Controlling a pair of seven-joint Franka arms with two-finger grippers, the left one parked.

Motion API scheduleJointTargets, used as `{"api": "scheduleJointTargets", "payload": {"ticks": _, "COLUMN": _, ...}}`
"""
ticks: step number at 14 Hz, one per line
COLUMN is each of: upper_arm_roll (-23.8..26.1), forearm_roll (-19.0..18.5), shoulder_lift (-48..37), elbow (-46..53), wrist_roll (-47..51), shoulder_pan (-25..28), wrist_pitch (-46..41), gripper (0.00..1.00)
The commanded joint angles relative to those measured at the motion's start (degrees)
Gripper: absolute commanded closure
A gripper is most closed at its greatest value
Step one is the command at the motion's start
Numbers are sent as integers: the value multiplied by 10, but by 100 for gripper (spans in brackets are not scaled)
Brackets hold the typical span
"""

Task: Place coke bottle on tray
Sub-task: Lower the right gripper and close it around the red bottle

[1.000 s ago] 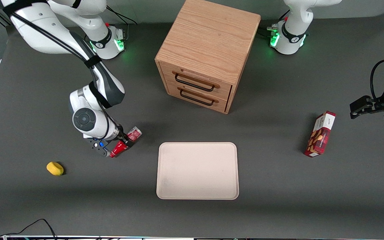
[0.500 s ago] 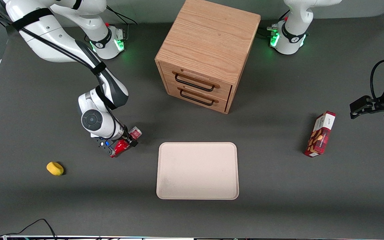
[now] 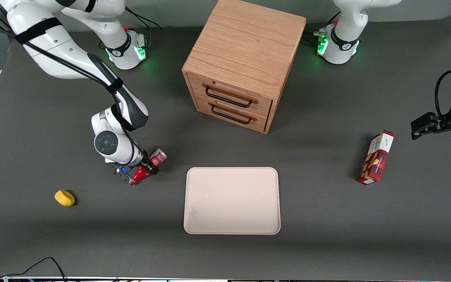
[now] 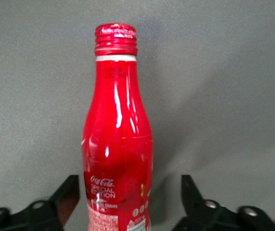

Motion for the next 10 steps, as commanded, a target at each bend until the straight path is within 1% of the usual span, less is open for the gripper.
{"api": "scheduleJointTargets", "payload": {"ticks": 1, "upper_arm_roll": 3, "forearm_roll": -18, "shoulder_lift": 2, "elbow": -3, "wrist_roll": 20, "shoulder_pan": -5, "wrist_pitch": 22, "gripper": 33}}
{"api": "scheduleJointTargets", "payload": {"ticks": 2, "upper_arm_roll": 3, "forearm_roll": -18, "shoulder_lift": 4, "elbow": -3, "wrist_roll": 20, "shoulder_pan": -4, "wrist_pitch": 26, "gripper": 40}}
{"api": "scheduleJointTargets", "payload": {"ticks": 4, "upper_arm_roll": 3, "forearm_roll": -18, "shoulder_lift": 8, "elbow": -3, "wrist_roll": 20, "shoulder_pan": -4, "wrist_pitch": 39, "gripper": 48}}
{"api": "scheduleJointTargets", "payload": {"ticks": 6, "upper_arm_roll": 3, "forearm_roll": -18, "shoulder_lift": 8, "elbow": 0, "wrist_roll": 17, "shoulder_pan": -4, "wrist_pitch": 39, "gripper": 63}}
{"api": "scheduleJointTargets", "payload": {"ticks": 8, "upper_arm_roll": 4, "forearm_roll": -18, "shoulder_lift": 2, "elbow": 7, "wrist_roll": 14, "shoulder_pan": -4, "wrist_pitch": 35, "gripper": 76}}
{"api": "scheduleJointTargets", "payload": {"ticks": 9, "upper_arm_roll": 5, "forearm_roll": -18, "shoulder_lift": -3, "elbow": 15, "wrist_roll": 15, "shoulder_pan": -3, "wrist_pitch": 26, "gripper": 79}}
{"api": "scheduleJointTargets", "payload": {"ticks": 10, "upper_arm_roll": 9, "forearm_roll": -18, "shoulder_lift": -11, "elbow": 24, "wrist_roll": 15, "shoulder_pan": -3, "wrist_pitch": 6, "gripper": 79}}
